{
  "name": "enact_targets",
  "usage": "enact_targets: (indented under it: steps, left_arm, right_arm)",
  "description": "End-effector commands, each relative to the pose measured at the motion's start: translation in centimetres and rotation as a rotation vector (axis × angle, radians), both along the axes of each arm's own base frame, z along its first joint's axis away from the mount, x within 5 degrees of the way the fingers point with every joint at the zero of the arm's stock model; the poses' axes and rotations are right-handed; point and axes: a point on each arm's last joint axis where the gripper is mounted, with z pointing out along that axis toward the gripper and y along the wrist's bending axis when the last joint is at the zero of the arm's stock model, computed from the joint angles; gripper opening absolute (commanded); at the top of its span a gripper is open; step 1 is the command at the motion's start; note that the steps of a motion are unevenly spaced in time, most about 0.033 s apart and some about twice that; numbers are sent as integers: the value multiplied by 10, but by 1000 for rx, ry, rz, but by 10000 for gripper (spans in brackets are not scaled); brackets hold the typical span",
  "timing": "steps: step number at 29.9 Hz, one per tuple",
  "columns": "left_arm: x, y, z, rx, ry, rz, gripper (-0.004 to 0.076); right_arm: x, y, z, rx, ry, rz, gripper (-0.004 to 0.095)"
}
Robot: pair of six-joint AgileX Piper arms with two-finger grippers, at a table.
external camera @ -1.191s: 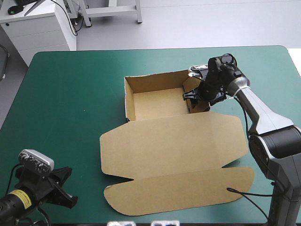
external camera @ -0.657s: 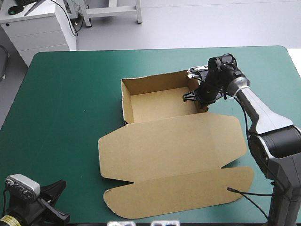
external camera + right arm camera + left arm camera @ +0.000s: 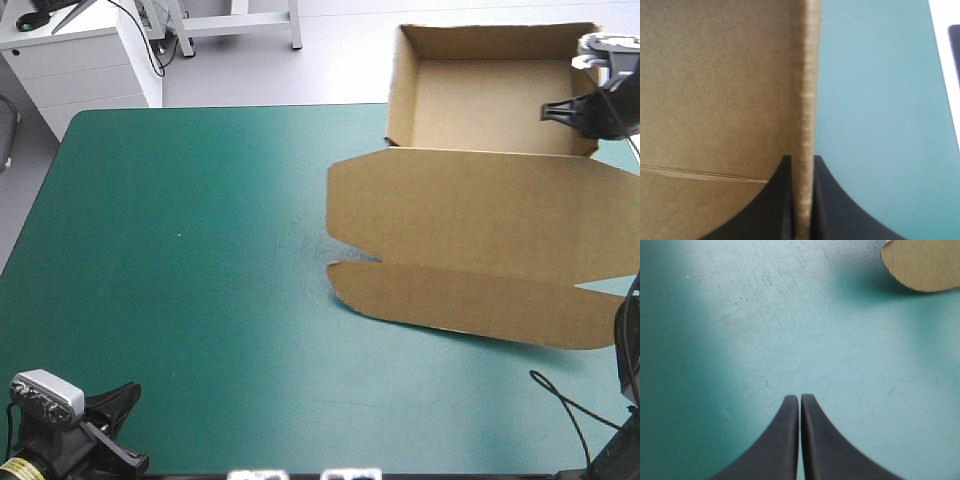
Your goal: Fold the box
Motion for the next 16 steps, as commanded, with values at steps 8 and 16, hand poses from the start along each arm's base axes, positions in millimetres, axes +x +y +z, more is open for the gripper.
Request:
enact_targets:
  steps: [8,16]
  left_arm:
    - [3,-2,13,-53,-75,0,-8]
    - [3,-2,13,-52,-74,0,-8]
  right_arm:
    - [4,-101,-27,33,11,-199,-19]
    - [30,-139,-90,16,129,-226,-16]
